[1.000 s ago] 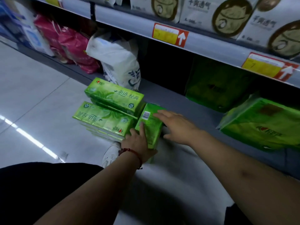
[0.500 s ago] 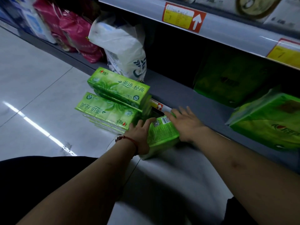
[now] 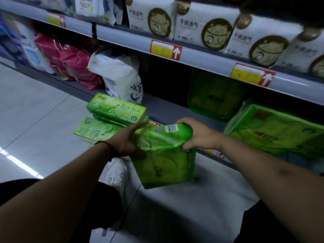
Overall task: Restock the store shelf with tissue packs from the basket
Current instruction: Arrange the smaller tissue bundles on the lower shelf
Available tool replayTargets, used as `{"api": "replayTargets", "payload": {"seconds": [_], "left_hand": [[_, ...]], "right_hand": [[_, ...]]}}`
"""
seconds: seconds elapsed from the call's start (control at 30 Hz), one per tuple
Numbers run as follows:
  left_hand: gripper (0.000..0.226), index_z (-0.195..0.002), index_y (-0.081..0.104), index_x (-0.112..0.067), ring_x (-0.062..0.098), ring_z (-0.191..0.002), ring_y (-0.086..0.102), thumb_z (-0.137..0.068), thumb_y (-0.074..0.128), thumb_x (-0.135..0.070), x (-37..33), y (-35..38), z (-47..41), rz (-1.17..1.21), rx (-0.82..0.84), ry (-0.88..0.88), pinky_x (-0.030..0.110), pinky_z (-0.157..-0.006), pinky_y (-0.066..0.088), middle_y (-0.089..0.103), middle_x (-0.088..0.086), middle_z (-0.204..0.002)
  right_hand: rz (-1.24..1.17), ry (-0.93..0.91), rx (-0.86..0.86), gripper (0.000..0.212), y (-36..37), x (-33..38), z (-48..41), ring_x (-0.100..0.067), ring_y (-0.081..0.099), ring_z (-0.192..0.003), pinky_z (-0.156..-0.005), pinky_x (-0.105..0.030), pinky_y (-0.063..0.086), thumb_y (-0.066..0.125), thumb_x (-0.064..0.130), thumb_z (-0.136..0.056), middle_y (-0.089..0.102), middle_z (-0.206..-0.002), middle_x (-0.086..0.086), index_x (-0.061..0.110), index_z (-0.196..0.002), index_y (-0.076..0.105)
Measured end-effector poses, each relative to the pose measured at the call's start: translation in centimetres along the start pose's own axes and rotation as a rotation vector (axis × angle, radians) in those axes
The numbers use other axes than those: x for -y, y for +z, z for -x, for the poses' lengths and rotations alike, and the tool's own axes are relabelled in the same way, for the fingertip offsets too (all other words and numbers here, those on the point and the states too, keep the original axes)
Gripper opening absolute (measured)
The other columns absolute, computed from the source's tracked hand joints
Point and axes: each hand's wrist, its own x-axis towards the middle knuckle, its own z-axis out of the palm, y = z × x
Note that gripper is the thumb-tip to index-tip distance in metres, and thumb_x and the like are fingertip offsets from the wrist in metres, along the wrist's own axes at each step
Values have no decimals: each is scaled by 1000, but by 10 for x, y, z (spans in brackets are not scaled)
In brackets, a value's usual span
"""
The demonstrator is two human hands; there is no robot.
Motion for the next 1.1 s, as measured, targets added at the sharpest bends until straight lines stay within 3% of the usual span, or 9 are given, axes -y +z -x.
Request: {"api": "replayTargets", "payload": {"seconds": [0.07, 0.13, 0.23, 0.4, 0.5, 0.6, 0.73, 0.9, 1.1], "left_hand": [[119, -154, 35, -34, 20, -98, 68, -59, 92, 10, -25, -22, 8, 176, -57, 70, 21, -74, 60, 60, 16, -134], [123, -153, 38, -36, 20, -109, 65, -50, 100, -14, -53, -43, 16, 316, -189, 140, 25, -86, 59, 57, 18, -138], [125, -149, 44, -40, 30, -133, 55, -39, 101, -52, -101, -70, 28, 539, -339, 253, 48, -103, 54, 49, 4, -152], [118, -160, 20, -29, 15, -106, 72, -67, 92, -38, -159, -66, 48, 742, -355, 361, 32, -76, 61, 55, -3, -134], [129, -150, 41, -18, 27, -99, 76, -41, 99, -54, -153, -45, 65, 719, -161, 253, 38, -70, 62, 66, 14, -133], [98, -128, 64, -11, 36, -98, 75, -43, 99, -45, -157, -34, 63, 689, -12, 270, 43, -75, 63, 74, 18, -118], [89, -128, 65, -6, 45, -103, 72, -50, 97, -36, -165, -31, 51, 864, -59, 285, 52, -83, 60, 73, 24, -118], [74, -135, 62, -7, 48, -118, 64, -73, 86, -40, -170, -25, 34, 1048, -23, 208, 67, -100, 49, 66, 26, -130], [81, -134, 59, -6, 39, -105, 73, -62, 89, -31, -179, -9, 32, 852, -21, 279, 47, -83, 61, 74, 18, -120]], "right_hand": [[-259, -15, -110, 84, -22, 14, 19, -23, 67, -107, -87, -38, 60, 94, 15, -50, 64, -121, -6, 26, -126, 59], [-475, -37, -248, 81, -42, 29, 39, -21, 69, -101, -82, -30, 59, 94, 10, -54, 68, -119, -13, 20, -127, 61], [-732, -77, -476, 68, -63, 58, 67, -27, 68, -96, -81, -32, 55, 91, 29, -51, 67, -117, -21, 26, -116, 70], [-1010, -146, -762, 44, -88, 100, 106, -13, 68, -73, -68, -25, 53, 86, 32, -57, 70, -87, -2, 23, -95, 68], [-1155, -75, -883, 24, -90, 100, 120, -19, 69, -73, -74, -36, 55, 82, 22, -79, 73, -81, -3, 15, -94, 65], [-1223, 19, -887, 54, -84, 90, 132, -29, 72, -87, -82, -47, 59, 87, 38, -70, 76, -100, -14, 14, -112, 64], [-1217, -38, -836, 58, -83, 82, 143, -23, 74, -96, -74, -35, 61, 80, 42, -71, 77, -107, -6, 16, -120, 63], [-1035, 43, -617, 88, -68, 74, 149, -22, 76, -102, -83, -38, 59, 91, 54, -61, 78, -113, -1, 25, -137, 57], [-1114, 48, -716, 59, -66, 72, 153, -27, 78, -93, -68, -36, 63, 79, 37, -74, 80, -106, -6, 22, -129, 63]]}}
